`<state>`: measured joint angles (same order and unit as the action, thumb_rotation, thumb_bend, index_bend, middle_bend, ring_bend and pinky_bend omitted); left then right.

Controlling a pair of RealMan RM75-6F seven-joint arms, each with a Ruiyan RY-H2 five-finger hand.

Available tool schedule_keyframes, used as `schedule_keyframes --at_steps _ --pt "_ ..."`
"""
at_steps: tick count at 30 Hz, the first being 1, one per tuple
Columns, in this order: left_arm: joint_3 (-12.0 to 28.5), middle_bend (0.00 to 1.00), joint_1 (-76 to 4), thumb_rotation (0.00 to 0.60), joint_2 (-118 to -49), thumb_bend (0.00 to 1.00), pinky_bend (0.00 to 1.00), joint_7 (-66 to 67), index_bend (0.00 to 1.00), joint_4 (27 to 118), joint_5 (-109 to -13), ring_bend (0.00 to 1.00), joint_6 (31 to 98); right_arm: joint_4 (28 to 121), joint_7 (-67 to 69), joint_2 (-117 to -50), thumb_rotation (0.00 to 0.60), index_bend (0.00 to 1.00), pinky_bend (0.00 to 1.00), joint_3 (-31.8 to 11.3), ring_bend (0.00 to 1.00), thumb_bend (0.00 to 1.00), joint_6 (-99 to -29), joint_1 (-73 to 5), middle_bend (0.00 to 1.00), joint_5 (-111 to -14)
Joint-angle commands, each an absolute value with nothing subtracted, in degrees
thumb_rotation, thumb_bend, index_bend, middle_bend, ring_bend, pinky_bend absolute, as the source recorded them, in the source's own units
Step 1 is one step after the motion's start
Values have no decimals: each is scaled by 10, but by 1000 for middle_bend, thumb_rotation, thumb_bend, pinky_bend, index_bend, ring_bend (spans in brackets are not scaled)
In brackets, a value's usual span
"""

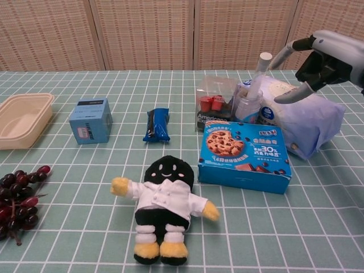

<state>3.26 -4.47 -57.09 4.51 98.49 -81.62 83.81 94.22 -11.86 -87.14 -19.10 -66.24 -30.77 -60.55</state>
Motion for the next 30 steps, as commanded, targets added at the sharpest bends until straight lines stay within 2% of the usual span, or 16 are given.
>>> schedule_keyframes --at_steps 1,9,13,30 --pt "33 444 -44 600 -569 188 441 41 470 985 -817 336 838 919 -97 -888 600 361 1000 -203 1000 75 -656 -318 1000 -603" --pt "31 444 -45 600 -566 188 441 34 471 987 -819 336 837 907 -93 -900 600 381 1000 -214 1000 106 -647 -334 1000 -582" --pt "30 444 -45 600 -563 188 441 28 471 989 -821 336 834 904 -90 -900 600 384 1000 -218 1000 182 -629 -344 1000 -563" --pt "28 444 -45 600 -557 189 441 17 470 993 -824 336 832 900 -85 -894 600 421 1000 -219 1000 191 -594 -368 1000 -514"
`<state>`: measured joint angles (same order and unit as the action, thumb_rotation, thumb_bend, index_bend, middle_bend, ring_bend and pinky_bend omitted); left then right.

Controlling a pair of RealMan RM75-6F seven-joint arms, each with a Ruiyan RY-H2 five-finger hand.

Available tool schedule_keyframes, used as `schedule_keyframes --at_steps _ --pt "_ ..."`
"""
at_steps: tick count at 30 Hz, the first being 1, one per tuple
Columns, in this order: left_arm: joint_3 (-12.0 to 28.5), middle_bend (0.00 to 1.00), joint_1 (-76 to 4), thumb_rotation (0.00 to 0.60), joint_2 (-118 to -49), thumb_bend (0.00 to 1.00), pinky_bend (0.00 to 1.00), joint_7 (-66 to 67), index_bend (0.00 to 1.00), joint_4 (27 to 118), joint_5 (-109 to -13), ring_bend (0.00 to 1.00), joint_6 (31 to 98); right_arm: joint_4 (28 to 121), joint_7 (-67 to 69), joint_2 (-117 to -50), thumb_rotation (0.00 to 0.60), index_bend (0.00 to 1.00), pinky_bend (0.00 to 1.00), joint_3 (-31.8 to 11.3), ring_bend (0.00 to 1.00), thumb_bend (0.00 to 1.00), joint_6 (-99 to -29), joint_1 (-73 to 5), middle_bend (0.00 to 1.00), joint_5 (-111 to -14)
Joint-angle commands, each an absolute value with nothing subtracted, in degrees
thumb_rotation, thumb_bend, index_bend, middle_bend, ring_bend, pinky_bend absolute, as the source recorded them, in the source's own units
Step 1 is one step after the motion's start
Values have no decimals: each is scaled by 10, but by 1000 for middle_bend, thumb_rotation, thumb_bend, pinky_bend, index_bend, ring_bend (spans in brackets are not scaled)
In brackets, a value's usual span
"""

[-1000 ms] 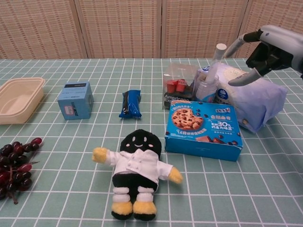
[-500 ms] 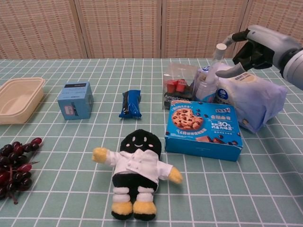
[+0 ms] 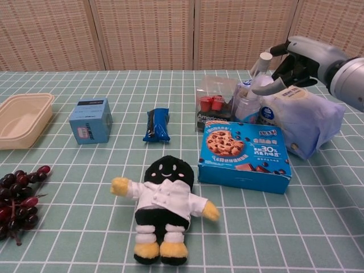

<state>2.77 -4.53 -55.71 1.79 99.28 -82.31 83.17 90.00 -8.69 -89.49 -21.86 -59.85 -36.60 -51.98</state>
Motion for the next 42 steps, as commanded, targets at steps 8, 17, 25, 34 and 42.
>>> schedule_keyframes --at_steps 8,17,25,34,42 --pt "27 444 -45 600 -554 188 441 11 470 994 -824 336 832 888 -82 -900 600 446 1000 -216 1000 202 -586 -378 1000 -500" --pt "27 444 -45 600 -552 188 441 7 471 995 -824 336 832 873 -78 -909 600 467 1000 -213 1000 210 -580 -388 1000 -492" --pt "28 444 -45 600 -552 188 441 6 471 994 -823 336 831 865 -68 -913 600 535 1000 -212 1000 239 -583 -389 1000 -493" --pt "27 444 -47 600 -552 189 441 11 470 995 -821 336 827 864 -60 -911 600 632 1000 -212 1000 276 -584 -388 1000 -492" --pt "27 444 -47 600 -552 188 441 11 470 995 -820 336 826 865 -48 -910 600 695 1000 -216 1000 300 -596 -384 1000 -502"
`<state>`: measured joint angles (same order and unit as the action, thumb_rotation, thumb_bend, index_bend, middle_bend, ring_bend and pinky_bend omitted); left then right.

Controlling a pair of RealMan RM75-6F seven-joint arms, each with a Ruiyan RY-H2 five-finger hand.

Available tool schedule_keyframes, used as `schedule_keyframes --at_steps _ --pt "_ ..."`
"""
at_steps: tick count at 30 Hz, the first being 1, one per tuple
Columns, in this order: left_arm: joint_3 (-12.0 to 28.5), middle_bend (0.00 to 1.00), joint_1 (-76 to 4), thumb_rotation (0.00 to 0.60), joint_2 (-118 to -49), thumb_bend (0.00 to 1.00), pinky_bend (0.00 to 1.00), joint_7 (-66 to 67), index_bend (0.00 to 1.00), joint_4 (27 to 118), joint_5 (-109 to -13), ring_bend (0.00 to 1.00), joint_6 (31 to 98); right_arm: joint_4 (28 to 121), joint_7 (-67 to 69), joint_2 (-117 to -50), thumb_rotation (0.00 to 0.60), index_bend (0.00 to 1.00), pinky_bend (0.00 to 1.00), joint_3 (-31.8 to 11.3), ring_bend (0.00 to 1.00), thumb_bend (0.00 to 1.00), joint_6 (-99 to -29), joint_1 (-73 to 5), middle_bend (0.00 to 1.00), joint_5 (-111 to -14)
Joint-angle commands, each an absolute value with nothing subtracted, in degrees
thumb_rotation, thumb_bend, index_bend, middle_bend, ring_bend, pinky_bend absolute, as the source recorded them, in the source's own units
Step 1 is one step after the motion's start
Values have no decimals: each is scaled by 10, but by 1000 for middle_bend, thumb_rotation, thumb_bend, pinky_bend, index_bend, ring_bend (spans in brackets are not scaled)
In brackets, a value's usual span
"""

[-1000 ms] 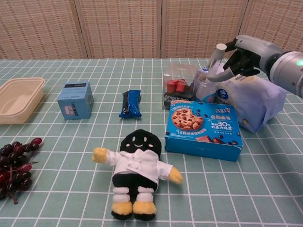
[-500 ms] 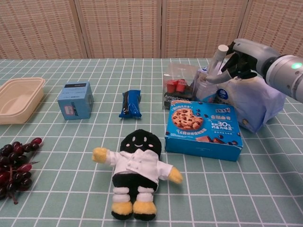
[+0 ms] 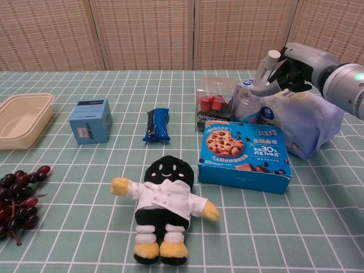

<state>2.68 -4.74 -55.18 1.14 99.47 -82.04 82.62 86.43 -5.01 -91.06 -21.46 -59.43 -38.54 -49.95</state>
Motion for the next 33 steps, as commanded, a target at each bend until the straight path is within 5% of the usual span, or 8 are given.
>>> schedule_keyframes --at_steps 1,18,33 --pt "27 444 -47 600 -552 188 441 12 470 995 -820 336 826 867 -45 -909 600 699 1000 -216 1000 301 -598 -384 1000 -504" --pt "27 444 -49 600 -552 188 441 16 470 995 -818 336 824 949 11 -856 600 755 1000 -225 1000 342 -641 -348 1000 -568" --pt "25 444 -50 600 -550 188 441 21 470 1001 -818 336 820 1111 93 -738 600 755 1000 -227 1000 346 -628 -301 1000 -615"
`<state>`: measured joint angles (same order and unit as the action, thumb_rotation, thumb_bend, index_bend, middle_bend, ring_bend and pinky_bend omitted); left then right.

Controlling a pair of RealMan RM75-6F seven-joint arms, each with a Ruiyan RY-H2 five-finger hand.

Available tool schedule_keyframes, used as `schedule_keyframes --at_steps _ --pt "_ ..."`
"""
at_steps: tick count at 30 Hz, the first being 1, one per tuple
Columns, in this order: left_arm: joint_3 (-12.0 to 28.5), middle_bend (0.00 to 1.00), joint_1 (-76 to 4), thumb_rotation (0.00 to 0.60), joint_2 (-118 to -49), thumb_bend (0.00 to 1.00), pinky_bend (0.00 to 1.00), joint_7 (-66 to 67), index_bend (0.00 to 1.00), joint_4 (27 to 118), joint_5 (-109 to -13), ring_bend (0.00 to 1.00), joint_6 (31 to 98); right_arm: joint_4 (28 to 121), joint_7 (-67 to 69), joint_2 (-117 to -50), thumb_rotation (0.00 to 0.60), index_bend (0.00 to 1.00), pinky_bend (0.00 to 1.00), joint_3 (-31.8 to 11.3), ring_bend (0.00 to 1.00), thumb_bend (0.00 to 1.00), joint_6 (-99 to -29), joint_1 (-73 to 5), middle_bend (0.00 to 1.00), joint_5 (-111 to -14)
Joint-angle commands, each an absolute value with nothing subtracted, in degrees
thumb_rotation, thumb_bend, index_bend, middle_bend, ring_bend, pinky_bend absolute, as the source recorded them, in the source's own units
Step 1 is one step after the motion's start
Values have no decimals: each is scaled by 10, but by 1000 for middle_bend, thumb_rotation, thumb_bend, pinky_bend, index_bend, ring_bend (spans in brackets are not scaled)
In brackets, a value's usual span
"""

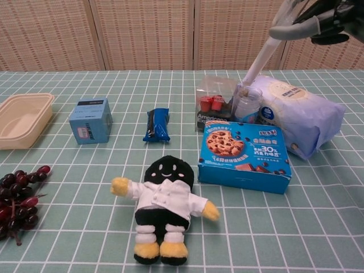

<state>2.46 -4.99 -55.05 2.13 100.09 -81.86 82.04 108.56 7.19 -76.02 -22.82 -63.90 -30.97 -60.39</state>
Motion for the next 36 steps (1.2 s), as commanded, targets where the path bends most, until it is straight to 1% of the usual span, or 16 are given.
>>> schedule_keyframes --at_steps 1,4,9,14,16,19,21,23,26,29,33,36 --pt "25 444 -50 600 -550 188 441 21 470 1001 -818 336 820 1118 102 -732 600 755 1000 -227 1000 346 -623 -299 1000 -619" --pt "25 444 -50 600 -550 188 441 20 470 1001 -817 336 820 1139 150 -714 600 755 1000 -225 1000 345 -601 -294 1000 -633" --pt "26 444 -49 600 -549 188 441 16 470 1002 -817 336 823 1155 302 -686 600 756 1000 -232 1000 346 -533 -287 1000 -659" --pt "27 444 -48 600 -547 188 441 10 470 1002 -816 336 824 1140 464 -666 600 763 1000 -241 1000 353 -464 -286 1000 -703" --pt "27 444 -48 600 -546 188 441 9 470 1001 -815 336 824 1127 480 -662 600 765 1000 -237 1000 361 -455 -289 1000 -730" --pt "28 444 -47 600 -546 188 441 7 470 1001 -815 337 826 1098 408 -664 600 765 1000 -213 1000 365 -471 -297 1000 -780" --pt "29 444 -47 600 -546 188 441 6 469 1001 -815 336 827 1084 318 -673 600 765 1000 -195 1000 366 -493 -300 1000 -797" --pt "28 444 -47 600 -547 188 441 7 469 1000 -815 336 826 1079 231 -687 600 765 1000 -180 1000 366 -516 -301 1000 -800" --pt "27 444 -47 600 -546 188 441 9 468 1001 -815 337 826 1076 138 -707 600 766 1000 -164 1000 369 -542 -303 1000 -795" --pt "27 444 -47 600 -546 188 441 10 468 1003 -815 337 827 1069 74 -721 600 766 1000 -152 1000 371 -561 -306 1000 -796" --pt "27 444 -47 600 -546 188 441 10 468 1003 -816 337 827 1059 51 -728 600 766 1000 -140 1000 372 -572 -311 1000 -812" --pt "27 444 -47 600 -546 188 441 12 468 1003 -816 337 826 1057 108 -741 600 766 1000 -142 1000 375 -588 -308 1000 -816"
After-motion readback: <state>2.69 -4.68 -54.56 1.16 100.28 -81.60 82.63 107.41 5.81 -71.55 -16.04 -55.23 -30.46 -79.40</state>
